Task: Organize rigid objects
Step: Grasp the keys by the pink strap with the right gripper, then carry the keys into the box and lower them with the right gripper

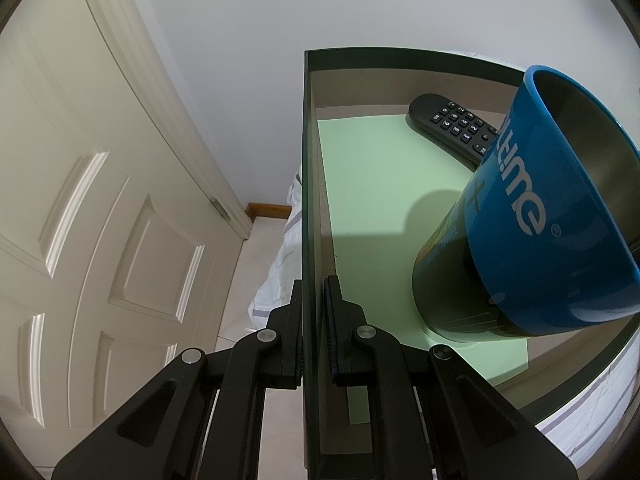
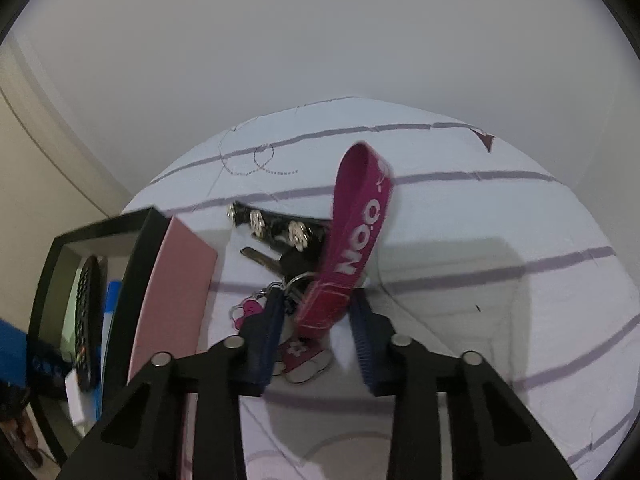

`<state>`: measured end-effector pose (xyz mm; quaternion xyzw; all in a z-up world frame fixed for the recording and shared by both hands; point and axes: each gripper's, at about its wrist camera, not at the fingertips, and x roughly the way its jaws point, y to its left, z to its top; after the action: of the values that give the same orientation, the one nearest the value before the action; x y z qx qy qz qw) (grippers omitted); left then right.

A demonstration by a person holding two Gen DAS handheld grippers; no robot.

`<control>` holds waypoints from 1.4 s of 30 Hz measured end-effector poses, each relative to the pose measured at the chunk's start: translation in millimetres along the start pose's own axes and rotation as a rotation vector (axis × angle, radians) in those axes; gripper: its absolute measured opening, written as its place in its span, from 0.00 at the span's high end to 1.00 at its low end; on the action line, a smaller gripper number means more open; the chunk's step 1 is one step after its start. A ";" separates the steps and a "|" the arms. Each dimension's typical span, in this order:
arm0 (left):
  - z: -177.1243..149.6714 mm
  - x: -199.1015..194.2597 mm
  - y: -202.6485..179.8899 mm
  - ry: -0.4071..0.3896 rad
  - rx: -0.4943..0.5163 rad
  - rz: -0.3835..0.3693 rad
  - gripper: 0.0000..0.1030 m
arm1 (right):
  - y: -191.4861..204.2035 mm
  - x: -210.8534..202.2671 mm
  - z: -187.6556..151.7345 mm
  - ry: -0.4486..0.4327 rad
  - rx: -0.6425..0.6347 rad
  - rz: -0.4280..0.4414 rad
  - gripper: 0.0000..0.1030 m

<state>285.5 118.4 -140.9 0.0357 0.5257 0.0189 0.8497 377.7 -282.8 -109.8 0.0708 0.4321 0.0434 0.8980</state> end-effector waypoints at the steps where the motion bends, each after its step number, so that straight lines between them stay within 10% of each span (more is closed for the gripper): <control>1: -0.1 -0.1 -0.4 0.000 0.000 0.000 0.94 | 3.1 1.0 -0.7 -0.001 -0.004 -0.005 0.72; 13: 0.4 -0.5 -1.0 0.000 -0.001 0.001 0.94 | -31.7 -72.6 -78.8 0.018 -0.023 -0.063 0.71; 18: 0.0 -0.1 -0.5 -0.002 -0.002 0.001 0.94 | -46.8 -82.1 -87.0 -0.034 0.000 -0.068 0.27; 29: -0.2 -0.1 -0.9 -0.003 -0.002 0.001 0.94 | -17.6 -47.0 -71.6 -0.044 -0.110 -0.174 0.27; 35: -0.3 0.6 -0.6 -0.004 -0.002 0.003 0.94 | -30.8 -57.8 -74.8 -0.076 -0.074 -0.129 0.63; 42: -1.2 0.9 -1.0 -0.006 -0.002 -0.001 0.94 | -25.0 -69.0 -81.9 -0.121 -0.079 -0.146 0.65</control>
<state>284.8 117.5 -142.3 0.0347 0.5232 0.0188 0.8513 271.0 -309.8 -111.2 0.0062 0.3791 -0.0098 0.9253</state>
